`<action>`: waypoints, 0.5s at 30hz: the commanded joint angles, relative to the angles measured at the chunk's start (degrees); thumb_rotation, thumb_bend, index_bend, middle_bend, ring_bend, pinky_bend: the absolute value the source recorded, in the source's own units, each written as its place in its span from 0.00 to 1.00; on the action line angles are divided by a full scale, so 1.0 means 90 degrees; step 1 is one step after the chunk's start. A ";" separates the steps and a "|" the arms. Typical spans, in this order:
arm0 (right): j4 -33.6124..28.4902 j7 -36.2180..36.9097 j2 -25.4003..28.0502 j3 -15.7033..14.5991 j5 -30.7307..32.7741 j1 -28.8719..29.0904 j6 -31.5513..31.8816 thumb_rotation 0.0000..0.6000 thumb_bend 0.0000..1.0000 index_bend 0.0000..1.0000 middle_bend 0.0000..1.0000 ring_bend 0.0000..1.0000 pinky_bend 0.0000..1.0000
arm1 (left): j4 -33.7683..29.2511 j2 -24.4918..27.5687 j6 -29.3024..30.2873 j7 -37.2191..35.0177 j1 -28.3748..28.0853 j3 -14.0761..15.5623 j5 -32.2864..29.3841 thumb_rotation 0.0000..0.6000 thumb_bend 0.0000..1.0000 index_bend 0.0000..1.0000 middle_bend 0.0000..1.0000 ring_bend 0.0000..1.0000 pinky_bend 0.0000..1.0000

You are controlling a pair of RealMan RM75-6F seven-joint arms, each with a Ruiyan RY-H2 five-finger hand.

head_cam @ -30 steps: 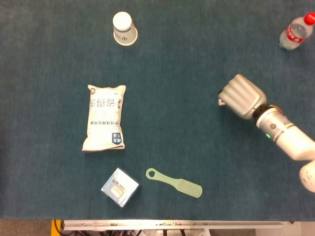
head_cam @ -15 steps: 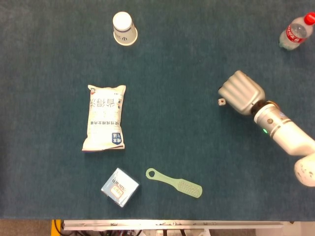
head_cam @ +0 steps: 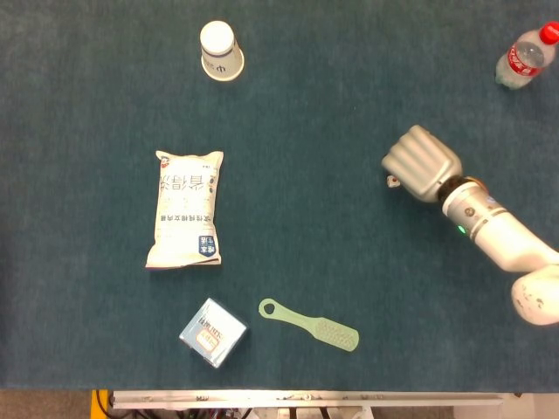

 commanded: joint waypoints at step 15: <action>0.0235 0.0132 -0.0228 0.0037 0.0073 0.0161 -0.0113 1.00 1.00 0.57 0.92 0.94 0.95 | 0.0020 -0.0003 0.0014 -0.0012 0.0014 0.0004 0.0002 1.00 0.00 0.37 0.28 0.22 0.37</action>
